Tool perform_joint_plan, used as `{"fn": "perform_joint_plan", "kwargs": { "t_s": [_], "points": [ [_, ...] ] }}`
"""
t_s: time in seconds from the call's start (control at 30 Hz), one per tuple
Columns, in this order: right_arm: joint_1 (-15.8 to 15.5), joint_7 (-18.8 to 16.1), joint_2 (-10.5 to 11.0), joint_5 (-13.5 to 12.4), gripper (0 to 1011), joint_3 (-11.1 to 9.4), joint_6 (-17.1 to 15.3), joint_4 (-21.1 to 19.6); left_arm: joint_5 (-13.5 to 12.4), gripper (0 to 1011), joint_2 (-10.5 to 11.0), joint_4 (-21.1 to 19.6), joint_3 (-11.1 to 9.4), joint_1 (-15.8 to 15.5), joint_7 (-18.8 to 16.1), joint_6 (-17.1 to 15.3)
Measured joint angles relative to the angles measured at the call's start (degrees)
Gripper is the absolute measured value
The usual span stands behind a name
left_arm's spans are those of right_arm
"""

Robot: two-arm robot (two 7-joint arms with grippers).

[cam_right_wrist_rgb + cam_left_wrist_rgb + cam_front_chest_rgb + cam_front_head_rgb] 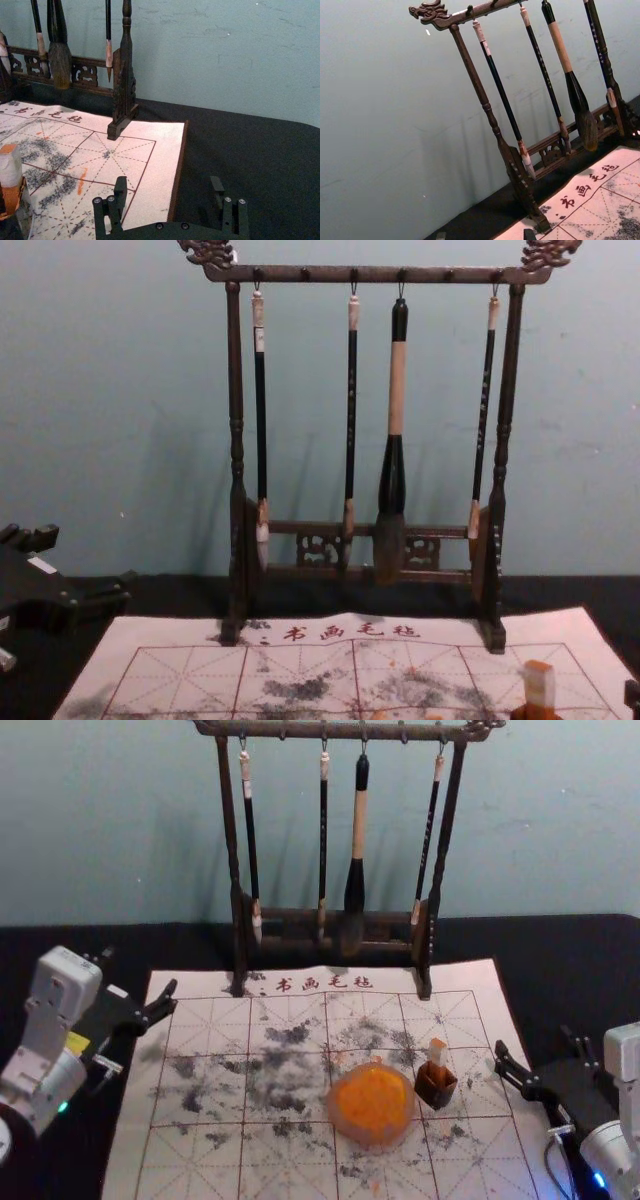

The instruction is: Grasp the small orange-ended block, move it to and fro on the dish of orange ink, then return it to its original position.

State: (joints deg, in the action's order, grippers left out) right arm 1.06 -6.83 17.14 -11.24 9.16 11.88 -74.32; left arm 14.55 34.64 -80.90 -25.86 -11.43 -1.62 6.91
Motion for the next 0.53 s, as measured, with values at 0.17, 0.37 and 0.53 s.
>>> {"fn": "perform_joint_plan", "kwargs": {
  "t_s": [0.17, 0.37, 0.53],
  "points": [
    [0.0, 0.0, 0.0, 0.0, 1000, 0.0, 0.0, -0.1, 0.0, 1001, 0.0, 0.0, 0.0, 0.0, 0.0, 0.0],
    [0.0, -0.1, 0.1, 0.0, 1000, 0.0, 0.0, -0.1, 0.0, 1001, 0.0, 0.0, 0.0, 0.0, 0.0, 0.0],
    [0.0, -0.1, 0.1, 0.0, 1000, 0.0, 0.0, -0.2, 0.0, 1001, 0.0, 0.0, 0.0, 0.0, 0.0, 0.0]
  ]
}}
